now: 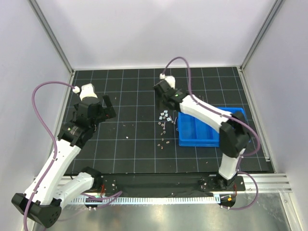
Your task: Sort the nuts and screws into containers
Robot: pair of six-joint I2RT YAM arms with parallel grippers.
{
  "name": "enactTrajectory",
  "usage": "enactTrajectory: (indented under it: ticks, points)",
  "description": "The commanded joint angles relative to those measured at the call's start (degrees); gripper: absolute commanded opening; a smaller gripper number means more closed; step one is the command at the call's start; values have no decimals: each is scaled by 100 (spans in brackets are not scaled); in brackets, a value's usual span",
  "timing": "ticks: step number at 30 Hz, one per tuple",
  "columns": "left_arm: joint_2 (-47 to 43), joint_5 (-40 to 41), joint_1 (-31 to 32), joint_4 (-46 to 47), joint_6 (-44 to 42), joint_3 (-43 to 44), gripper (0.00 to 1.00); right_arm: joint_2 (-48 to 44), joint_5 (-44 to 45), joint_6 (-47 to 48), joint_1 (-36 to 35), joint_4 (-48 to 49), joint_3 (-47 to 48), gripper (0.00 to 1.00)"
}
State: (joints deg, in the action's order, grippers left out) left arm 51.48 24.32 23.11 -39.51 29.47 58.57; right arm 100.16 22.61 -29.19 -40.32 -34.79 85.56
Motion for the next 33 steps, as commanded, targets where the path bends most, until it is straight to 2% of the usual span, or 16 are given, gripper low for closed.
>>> enactTrajectory:
  ticks: [1,5,9,19,23,33]
  points:
    - [-68,20,-44,180,-82,-12,100,433,-64,-245,-143,-257,269,66]
    - [-112,12,-44,189,-82,-21,100,636,-344,-131,-143,103,-188,57]
    - [-103,12,-44,198,-82,-12,100,698,-521,-192,-143,95,-294,43]
    - [-86,-15,-44,189,-73,-21,100,891,-750,-710,-170,288,-891,39]
    - [-60,-50,-52,198,-73,-21,100,1005,-688,-763,-178,323,-883,35]
    - [-33,-24,-53,198,-73,-29,100,1251,-688,-790,-205,402,-971,31]
